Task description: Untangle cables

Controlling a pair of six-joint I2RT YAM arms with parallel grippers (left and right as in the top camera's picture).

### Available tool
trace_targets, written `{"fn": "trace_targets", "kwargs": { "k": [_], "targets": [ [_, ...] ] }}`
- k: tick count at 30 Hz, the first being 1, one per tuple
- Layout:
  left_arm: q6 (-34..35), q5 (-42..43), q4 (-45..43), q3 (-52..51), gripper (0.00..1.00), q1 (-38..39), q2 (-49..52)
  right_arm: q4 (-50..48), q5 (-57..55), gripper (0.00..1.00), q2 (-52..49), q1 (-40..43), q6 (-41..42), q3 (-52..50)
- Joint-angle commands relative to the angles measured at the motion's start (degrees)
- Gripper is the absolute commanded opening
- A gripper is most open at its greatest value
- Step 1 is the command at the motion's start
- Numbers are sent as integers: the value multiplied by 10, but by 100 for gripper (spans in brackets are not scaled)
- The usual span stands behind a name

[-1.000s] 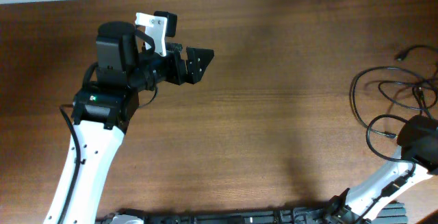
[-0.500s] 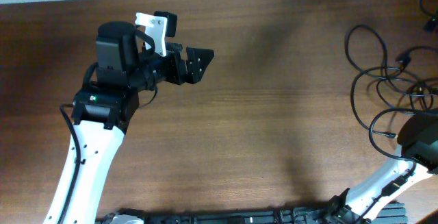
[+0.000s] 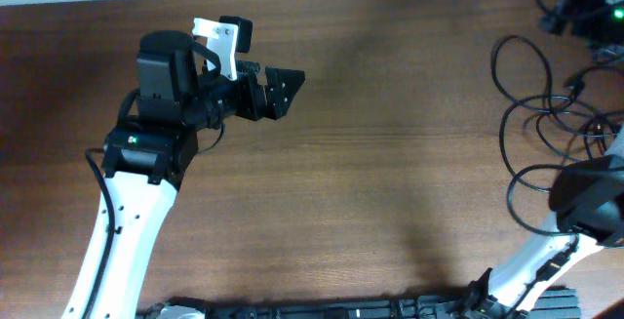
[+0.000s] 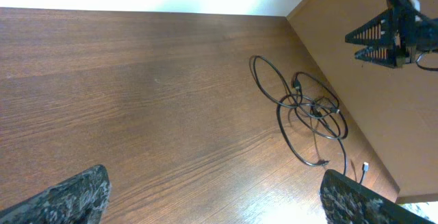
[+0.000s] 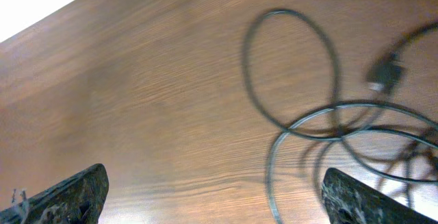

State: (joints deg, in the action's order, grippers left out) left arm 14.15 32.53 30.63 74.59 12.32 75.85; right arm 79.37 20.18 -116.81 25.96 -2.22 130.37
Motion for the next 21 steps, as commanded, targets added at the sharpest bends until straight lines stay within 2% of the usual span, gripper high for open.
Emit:
{"fn": "trace_targets", "kwargs": {
  "k": [1, 10, 21],
  "targets": [
    [-3, 0, 1, 5, 99, -2, -9, 20, -42, 98, 28, -62, -7, -1],
    [-3, 0, 1, 5, 99, -2, -9, 34, -127, 98, 28, -212, -7, -1],
    [-3, 0, 1, 5, 99, -2, -9, 34, -118, 99, 28, -299, -5, -1]
  ]
}}
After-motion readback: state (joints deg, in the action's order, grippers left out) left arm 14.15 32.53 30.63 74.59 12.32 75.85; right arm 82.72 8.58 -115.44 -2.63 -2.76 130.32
